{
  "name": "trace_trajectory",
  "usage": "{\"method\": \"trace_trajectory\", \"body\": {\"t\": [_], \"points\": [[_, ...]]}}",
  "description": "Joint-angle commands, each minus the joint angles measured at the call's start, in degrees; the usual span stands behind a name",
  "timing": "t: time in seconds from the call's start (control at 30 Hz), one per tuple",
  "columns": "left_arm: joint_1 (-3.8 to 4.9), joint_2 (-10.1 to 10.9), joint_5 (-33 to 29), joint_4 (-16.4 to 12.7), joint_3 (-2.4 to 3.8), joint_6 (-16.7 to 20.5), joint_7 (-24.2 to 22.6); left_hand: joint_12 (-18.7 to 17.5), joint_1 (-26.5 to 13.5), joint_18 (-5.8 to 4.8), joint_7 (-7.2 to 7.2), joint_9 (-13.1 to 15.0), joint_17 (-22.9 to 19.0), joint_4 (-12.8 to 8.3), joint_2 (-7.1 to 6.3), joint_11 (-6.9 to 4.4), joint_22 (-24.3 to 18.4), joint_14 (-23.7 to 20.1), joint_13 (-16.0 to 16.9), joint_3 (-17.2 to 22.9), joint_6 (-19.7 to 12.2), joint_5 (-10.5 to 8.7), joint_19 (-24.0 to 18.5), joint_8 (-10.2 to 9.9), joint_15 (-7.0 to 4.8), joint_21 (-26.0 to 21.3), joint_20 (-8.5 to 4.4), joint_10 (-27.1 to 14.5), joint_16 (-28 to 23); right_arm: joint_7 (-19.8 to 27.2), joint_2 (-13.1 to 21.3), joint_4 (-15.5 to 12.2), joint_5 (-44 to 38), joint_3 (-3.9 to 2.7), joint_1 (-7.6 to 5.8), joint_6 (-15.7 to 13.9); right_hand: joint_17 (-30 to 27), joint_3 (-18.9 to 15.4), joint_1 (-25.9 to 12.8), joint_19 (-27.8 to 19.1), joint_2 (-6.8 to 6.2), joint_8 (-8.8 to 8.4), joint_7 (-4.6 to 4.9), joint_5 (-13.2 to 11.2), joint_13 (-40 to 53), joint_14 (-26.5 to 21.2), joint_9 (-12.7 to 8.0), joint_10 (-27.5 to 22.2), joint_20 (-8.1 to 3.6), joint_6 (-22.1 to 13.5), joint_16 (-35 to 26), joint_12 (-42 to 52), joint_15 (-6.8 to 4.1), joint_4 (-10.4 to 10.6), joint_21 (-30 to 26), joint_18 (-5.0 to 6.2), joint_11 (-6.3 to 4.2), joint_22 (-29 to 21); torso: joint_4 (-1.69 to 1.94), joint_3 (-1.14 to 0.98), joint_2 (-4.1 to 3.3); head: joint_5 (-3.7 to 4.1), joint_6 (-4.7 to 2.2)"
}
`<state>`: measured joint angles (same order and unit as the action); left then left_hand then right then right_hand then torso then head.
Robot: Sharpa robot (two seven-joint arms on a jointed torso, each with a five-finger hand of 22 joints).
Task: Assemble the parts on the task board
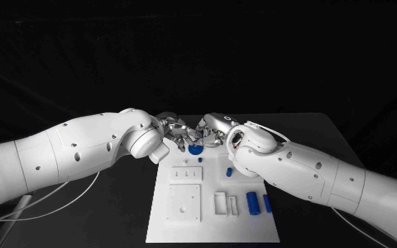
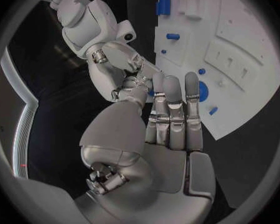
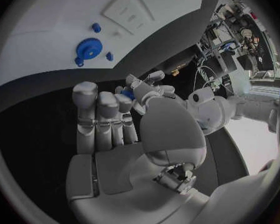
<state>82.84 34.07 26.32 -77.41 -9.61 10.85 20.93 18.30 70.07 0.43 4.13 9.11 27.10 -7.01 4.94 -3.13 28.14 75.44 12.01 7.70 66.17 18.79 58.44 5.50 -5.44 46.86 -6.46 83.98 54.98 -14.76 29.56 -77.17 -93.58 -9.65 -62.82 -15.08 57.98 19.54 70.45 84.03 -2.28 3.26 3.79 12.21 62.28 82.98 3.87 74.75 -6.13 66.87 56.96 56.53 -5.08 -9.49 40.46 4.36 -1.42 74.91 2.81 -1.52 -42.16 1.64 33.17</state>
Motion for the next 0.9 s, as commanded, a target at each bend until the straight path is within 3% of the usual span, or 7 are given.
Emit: {"method": "trace_trajectory", "body": {"t": [0.03,0.17,0.43,0.63,0.9], "points": [[-0.01,-0.3,0.1,-0.3,0.04,-1.9,-0.8,0.7,-0.3,-0.22,-4.27,34.8,0.1,0.2,-0.56,-0.34,0.4,0.0,0.7,0.6,4.1,0.58,-0.1,-0.7,-0.43,0.5,-0.46,2.4,0.9,0.7,-0.1,-0.2,-0.5,0.03,0.08,0.5,0.1,-0.2,0.2,2.6,-0.17,0.34,0.18,0.1,0.0,0.1,0.0,-0.1,-0.49,0.4,0.1,-0.4,-0.38,0.0,0.1,-0.44,-0.45,4.9,0.03,-0.01,0.01,0.02,0.16],[-0.03,-0.3,0.5,-0.2,0.01,-1.8,-0.8,1.6,-0.5,-0.17,-4.43,38.4,0.0,0.5,-1.38,-0.52,1.1,-0.1,1.6,2.0,4.6,2.23,-0.3,-1.7,-0.61,1.3,-0.63,2.4,2.2,0.8,0.0,-0.2,-0.4,0.03,0.15,0.4,0.1,-0.2,0.2,2.6,-0.17,0.34,0.18,0.1,0.0,0.1,0.0,-0.1,-0.49,0.4,0.1,-0.4,-0.38,0.0,0.1,-0.44,-0.45,4.9,0.08,-0.01,-0.02,0.04,0.22],[-0.12,-0.2,1.3,0.0,-0.07,-1.3,-1.0,2.6,-1.1,-0.02,-4.62,38.4,0.1,-0.1,-2.07,-0.69,1.7,0.1,2.2,3.5,5.5,5.66,-0.3,-1.7,-0.82,2.0,-0.83,2.5,3.3,1.0,0.3,-0.2,-0.3,0.03,0.28,0.4,0.1,-0.2,0.2,2.6,-0.17,0.34,0.18,0.1,0.0,0.1,0.0,-0.1,-0.49,0.4,0.1,-0.4,-0.38,0.0,0.1,-0.44,-0.45,4.9,-0.02,-0.01,-0.04,0.00,0.33],[-0.20,-0.1,1.7,0.2,-0.14,-1.1,-0.9,3.1,-1.7,0.07,-4.64,38.5,0.2,-0.5,-2.09,-0.75,2.0,0.2,2.3,4.3,5.9,6.62,-0.4,-1.7,-0.88,2.3,-0.86,2.6,3.6,1.3,0.6,-0.2,-0.1,0.03,0.32,0.3,-0.2,-0.5,-0.2,2.5,-0.46,0.28,0.31,0.3,-0.2,0.1,-0.1,-0.3,-0.49,-0.2,-0.2,-0.6,-0.35,0.3,-0.3,-0.39,-0.39,4.9,0.01,0.00,-0.02,-0.02,0.44],[-0.29,0.1,2.0,0.5,-0.27,-0.4,-0.8,3.7,-2.4,0.14,-4.73,38.8,0.1,-1.2,-2.01,-0.83,2.3,0.5,2.5,5.0,6.3,7.15,-0.5,-1.7,-0.95,2.7,-0.92,2.6,3.9,2.0,1.1,-0.4,1.0,0.03,0.41,-0.3,-0.2,-3.3,-1.2,2.6,-1.82,0.26,1.46,2.3,-0.4,0.1,-0.2,-0.3,-0.04,-4.6,-0.1,-0.8,0.12,2.2,-0.5,0.08,0.30,4.8,0.03,-0.01,0.01,-0.14,0.57]]}}
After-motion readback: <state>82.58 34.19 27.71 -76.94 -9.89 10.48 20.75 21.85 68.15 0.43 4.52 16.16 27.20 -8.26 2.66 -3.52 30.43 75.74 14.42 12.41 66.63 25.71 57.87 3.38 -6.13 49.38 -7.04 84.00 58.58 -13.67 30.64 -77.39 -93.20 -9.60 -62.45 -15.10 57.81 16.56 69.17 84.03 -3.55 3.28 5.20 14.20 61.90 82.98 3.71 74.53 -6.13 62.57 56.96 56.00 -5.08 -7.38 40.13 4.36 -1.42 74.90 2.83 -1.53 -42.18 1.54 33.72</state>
